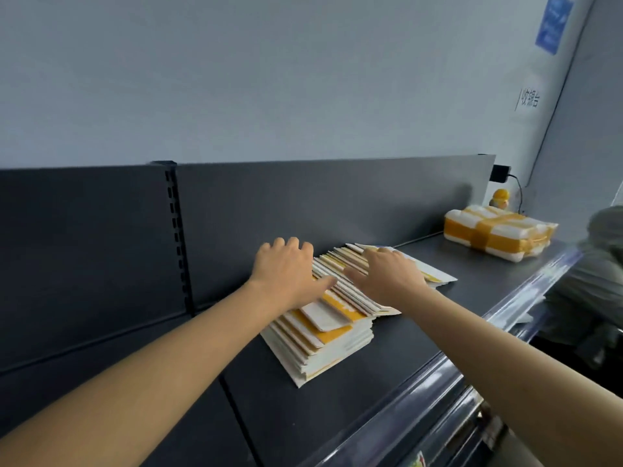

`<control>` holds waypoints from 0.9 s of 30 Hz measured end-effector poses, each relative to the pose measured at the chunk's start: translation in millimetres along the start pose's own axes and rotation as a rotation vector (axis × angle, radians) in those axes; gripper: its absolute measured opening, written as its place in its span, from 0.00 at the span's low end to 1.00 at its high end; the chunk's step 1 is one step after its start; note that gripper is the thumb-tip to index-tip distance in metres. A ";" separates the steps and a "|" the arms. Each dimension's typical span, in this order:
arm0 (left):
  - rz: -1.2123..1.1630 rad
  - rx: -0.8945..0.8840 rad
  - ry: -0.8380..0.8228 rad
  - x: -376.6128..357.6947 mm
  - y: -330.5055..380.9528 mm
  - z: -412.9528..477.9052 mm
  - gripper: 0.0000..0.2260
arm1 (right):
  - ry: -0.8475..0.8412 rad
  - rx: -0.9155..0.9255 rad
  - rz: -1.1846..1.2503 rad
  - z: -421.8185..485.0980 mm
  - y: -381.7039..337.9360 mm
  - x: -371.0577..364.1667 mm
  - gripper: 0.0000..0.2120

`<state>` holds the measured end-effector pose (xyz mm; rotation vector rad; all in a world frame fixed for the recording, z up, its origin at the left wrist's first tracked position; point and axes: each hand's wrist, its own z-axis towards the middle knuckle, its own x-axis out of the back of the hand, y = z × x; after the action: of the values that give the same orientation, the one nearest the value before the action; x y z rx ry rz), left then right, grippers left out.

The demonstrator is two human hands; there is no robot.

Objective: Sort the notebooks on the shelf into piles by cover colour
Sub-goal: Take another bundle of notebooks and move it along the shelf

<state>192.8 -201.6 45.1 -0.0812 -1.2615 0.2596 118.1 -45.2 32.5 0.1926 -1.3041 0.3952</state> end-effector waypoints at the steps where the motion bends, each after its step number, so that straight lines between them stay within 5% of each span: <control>1: -0.002 0.013 -0.007 -3.8 10.8 11.1 0.34 | -0.020 -0.001 0.010 11.6 14.7 -3.2 0.28; 7: -0.012 0.184 -0.118 -31.0 84.2 79.0 0.34 | -0.109 0.049 0.051 92.5 118.7 -33.3 0.29; 19: -0.662 0.701 -0.312 -54.8 168.6 174.7 0.24 | -0.618 -0.111 0.548 214.4 225.1 -80.1 0.30; 23: -1.097 0.907 -0.166 -53.0 170.4 188.6 0.41 | -0.721 -0.129 0.680 220.0 221.5 -78.3 0.28; 27: -1.180 0.993 -0.099 -57.7 170.5 196.8 0.38 | -0.776 -0.126 0.675 222.9 218.5 -79.6 0.28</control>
<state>-35.3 -66.4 17.1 1.4907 -0.9685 -0.1694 -183.5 61.9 -4.1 -0.2431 -2.1537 0.8586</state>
